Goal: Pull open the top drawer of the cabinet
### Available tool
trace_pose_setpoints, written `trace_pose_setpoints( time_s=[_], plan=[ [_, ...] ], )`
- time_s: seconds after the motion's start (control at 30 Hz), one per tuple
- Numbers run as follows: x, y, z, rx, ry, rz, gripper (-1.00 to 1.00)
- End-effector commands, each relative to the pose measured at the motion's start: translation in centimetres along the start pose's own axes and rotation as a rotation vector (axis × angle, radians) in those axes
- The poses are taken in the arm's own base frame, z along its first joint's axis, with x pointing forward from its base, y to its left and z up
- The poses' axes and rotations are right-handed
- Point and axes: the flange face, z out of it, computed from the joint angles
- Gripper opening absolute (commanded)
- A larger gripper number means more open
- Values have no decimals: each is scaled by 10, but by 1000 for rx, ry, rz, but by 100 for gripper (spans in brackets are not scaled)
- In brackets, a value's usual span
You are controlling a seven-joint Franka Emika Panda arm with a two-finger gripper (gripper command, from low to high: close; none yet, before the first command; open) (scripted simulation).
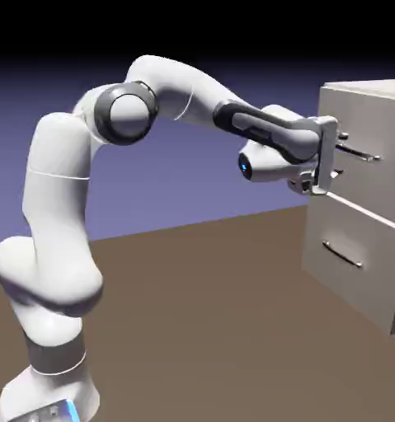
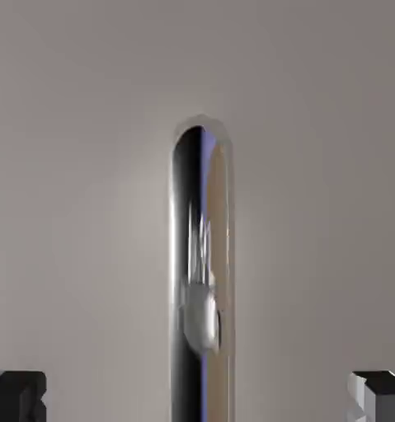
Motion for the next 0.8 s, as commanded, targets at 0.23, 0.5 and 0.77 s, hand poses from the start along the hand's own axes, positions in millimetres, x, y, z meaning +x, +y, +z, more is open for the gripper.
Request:
trace_pose_setpoints(
  time_s=[0.23, 0.5, 0.77],
  plan=[
    [1, 1, 0, -2, 0, 1, -100],
    [1, 1, -63, -2, 0, 1, -100],
    [1, 1, -138, -2, 0, 1, -100]
  ],
)
